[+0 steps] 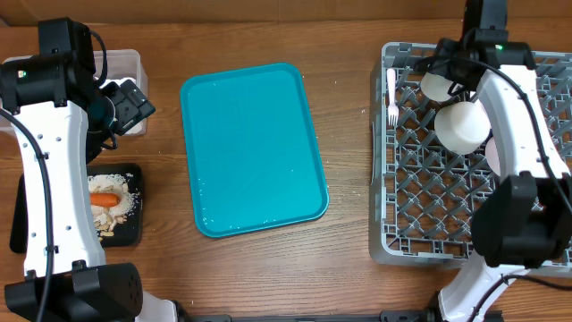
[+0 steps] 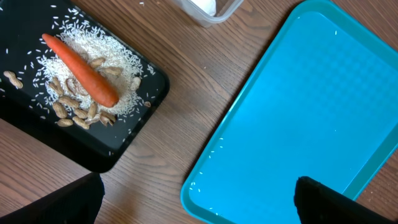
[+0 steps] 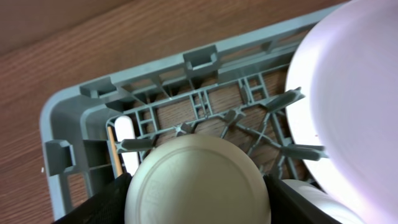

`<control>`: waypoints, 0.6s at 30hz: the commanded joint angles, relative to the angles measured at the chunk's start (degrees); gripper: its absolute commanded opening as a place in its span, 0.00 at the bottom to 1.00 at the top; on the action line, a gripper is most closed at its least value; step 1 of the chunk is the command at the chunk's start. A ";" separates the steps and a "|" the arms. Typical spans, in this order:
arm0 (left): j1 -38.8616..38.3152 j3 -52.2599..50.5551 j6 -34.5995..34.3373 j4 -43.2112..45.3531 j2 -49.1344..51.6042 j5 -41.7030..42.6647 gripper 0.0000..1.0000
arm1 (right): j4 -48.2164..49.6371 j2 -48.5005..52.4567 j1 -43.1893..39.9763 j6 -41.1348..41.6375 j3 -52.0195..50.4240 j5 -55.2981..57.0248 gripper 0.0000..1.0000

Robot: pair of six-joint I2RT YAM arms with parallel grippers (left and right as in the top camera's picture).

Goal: Sort waste into correct bins and load items into the dishwasher rack
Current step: 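Set the cup down in the rack and open the right gripper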

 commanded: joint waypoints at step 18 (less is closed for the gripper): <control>0.28 0.50 -0.92 0.09 -0.13 0.26 1.00 | -10.58 -8.50 0.37 3.39 6.34 -1.07 1.00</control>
